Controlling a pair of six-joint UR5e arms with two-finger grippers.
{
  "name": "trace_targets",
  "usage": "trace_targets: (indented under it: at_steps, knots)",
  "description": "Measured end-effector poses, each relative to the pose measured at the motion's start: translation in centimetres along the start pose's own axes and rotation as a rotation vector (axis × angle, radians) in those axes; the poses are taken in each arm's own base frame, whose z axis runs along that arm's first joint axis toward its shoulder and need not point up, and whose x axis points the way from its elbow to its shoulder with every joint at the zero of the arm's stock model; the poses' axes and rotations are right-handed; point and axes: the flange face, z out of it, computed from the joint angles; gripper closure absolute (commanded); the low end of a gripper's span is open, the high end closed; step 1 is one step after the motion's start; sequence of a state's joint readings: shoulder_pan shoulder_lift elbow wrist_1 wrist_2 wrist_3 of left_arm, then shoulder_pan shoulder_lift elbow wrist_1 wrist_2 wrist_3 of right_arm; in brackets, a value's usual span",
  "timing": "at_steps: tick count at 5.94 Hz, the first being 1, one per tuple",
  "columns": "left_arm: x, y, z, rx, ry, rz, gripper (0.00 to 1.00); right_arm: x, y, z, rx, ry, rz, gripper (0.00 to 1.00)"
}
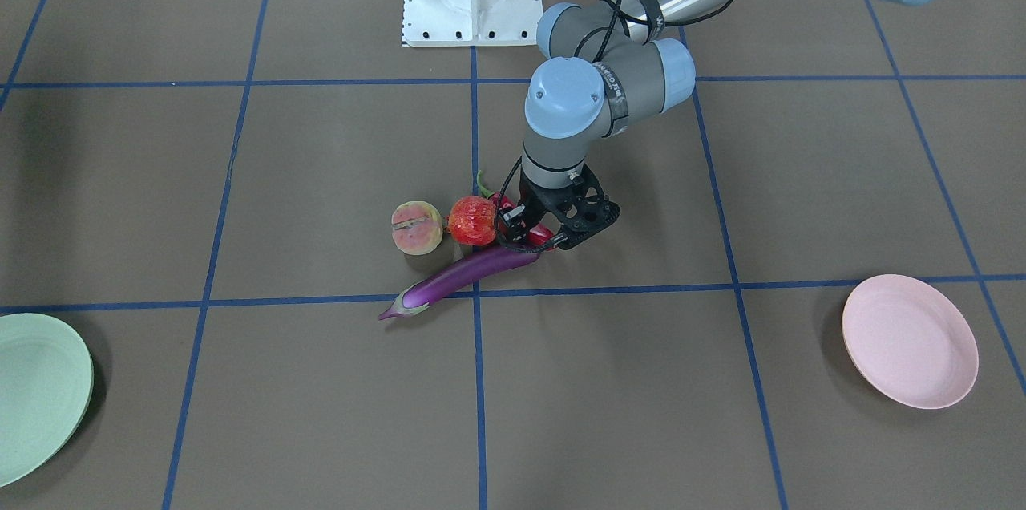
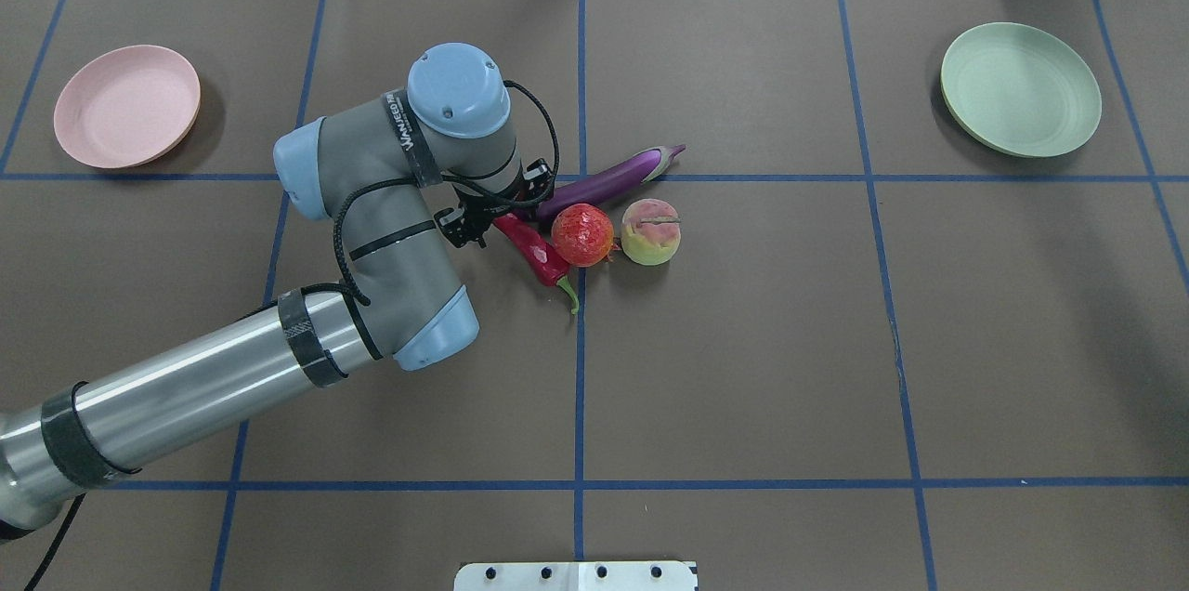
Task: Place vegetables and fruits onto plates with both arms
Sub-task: 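Close the left gripper on the red chili pepper and lift it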
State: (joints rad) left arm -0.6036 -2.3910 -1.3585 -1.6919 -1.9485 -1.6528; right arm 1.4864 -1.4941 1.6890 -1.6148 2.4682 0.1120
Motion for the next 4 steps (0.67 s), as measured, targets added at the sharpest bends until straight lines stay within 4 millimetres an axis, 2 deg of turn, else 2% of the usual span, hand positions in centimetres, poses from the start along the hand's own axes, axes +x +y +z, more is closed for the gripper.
trace_targets:
  at_steps: [1, 3, 4]
  knots:
    - [-0.01, 0.21, 0.65, -0.003, -0.008, 0.0, 0.41, -0.01, 0.0, -0.01, 0.001, 0.0, -0.001, 0.0]
    - [0.03, 0.36, 1.02, -0.005, -0.013, 0.001, 1.0, -0.02, 0.0, -0.02, 0.001, 0.0, -0.001, 0.0]
    - [0.13, 0.41, 0.84, -0.006, -0.01, 0.003, 1.0, 0.01, -0.01, 0.01, 0.0, 0.0, 0.0, 0.0]
